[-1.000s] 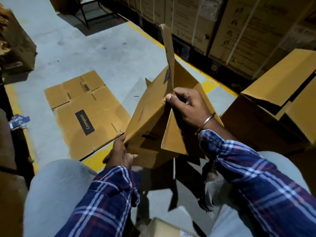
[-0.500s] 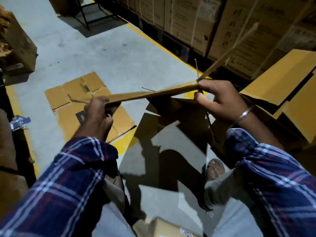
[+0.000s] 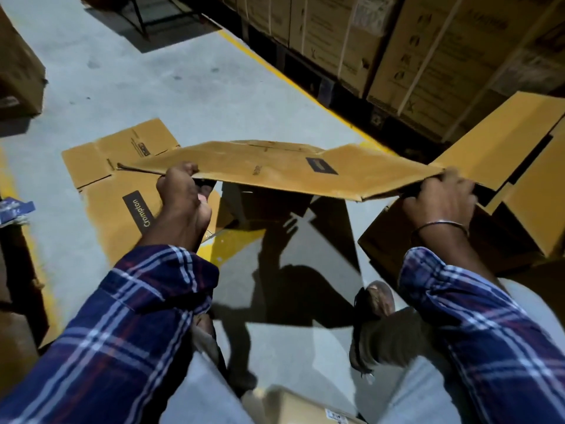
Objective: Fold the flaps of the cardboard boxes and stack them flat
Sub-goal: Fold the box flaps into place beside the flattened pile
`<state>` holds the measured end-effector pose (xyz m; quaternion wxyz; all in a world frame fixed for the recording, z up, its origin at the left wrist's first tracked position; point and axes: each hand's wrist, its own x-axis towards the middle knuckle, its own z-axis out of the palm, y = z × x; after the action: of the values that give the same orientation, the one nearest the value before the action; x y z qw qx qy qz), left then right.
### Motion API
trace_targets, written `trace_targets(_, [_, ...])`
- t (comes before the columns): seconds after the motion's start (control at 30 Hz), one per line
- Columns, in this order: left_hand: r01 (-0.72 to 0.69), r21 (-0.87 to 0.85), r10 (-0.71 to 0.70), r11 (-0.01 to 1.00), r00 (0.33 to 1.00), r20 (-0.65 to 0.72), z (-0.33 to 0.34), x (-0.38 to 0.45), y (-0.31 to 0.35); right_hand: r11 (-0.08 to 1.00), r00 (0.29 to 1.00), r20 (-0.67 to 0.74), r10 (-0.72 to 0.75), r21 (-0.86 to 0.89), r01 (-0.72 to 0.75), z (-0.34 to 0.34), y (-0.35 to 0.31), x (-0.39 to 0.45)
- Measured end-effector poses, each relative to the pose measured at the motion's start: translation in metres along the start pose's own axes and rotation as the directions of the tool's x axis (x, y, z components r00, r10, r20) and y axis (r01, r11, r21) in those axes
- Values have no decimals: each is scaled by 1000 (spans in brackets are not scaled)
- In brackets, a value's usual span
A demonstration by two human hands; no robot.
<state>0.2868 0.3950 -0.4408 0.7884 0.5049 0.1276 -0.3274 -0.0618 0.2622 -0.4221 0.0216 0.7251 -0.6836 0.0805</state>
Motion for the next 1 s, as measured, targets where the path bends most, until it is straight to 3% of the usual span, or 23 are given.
trace_targets(0.1, [115, 18, -116, 993, 991, 67, -7, 1, 7, 984, 977, -211, 35, 178, 3, -10, 7, -9])
trace_targets(0.17, [138, -9, -137, 990, 988, 71, -7, 4, 9, 920, 955, -254, 156, 388, -47, -13, 11, -20])
trace_targets(0.23, [134, -41, -131, 990, 989, 66, -4, 3, 8, 742, 951, -102, 293, 651, -159, -13, 11, -37])
trace_targets(0.3, [128, -48, -125, 991, 990, 66, 0, 0, 3, 444, 917, 211, 339, 823, -353, -14, 0, -61])
trace_targets(0.37, [126, -58, -122, 990, 990, 65, 7, -9, -5, 245, 780, 599, 179, 741, -625, -14, -19, -95])
trace_targets(0.43, [115, -75, -110, 991, 992, 69, 14, -17, -14, 272, 555, 823, -123, 566, -778, -11, -42, -126])
trace_targets(0.5, [108, -94, -101, 990, 992, 75, 19, -22, -20, 334, 346, 871, -349, 461, -822, 7, -59, -148])
trace_targets(0.57, [115, -120, -104, 986, 990, 95, 21, -25, -25, 337, 275, 862, -426, 434, -836, 36, -71, -156])
trace_targets(0.6, [122, -130, -106, 984, 987, 120, 23, -27, -27, 260, 269, 854, -446, 411, -874, 49, -75, -156])
trace_targets(0.67, [136, -118, -115, 984, 979, 171, 26, -33, -30, -75, 345, 809, -475, 354, -932, 62, -85, -150])
trace_targets(0.73, [122, -77, -106, 990, 977, 183, 27, -37, -35, -445, 503, 775, -384, 322, -836, 63, -91, -132])
trace_targets(0.8, [90, -32, -81, 995, 970, 228, 26, -39, -39, -697, 580, 788, -206, 298, -652, 52, -94, -108])
trace_targets(0.87, [37, -7, -34, 999, 958, 284, 25, -39, -37, -766, 620, 777, -109, 332, -551, 39, -97, -84])
trace_targets(1.0, [-94, -73, 115, 993, 922, 370, 24, -34, -17, -745, 726, 663, -180, 390, -541, 17, -99, -56])
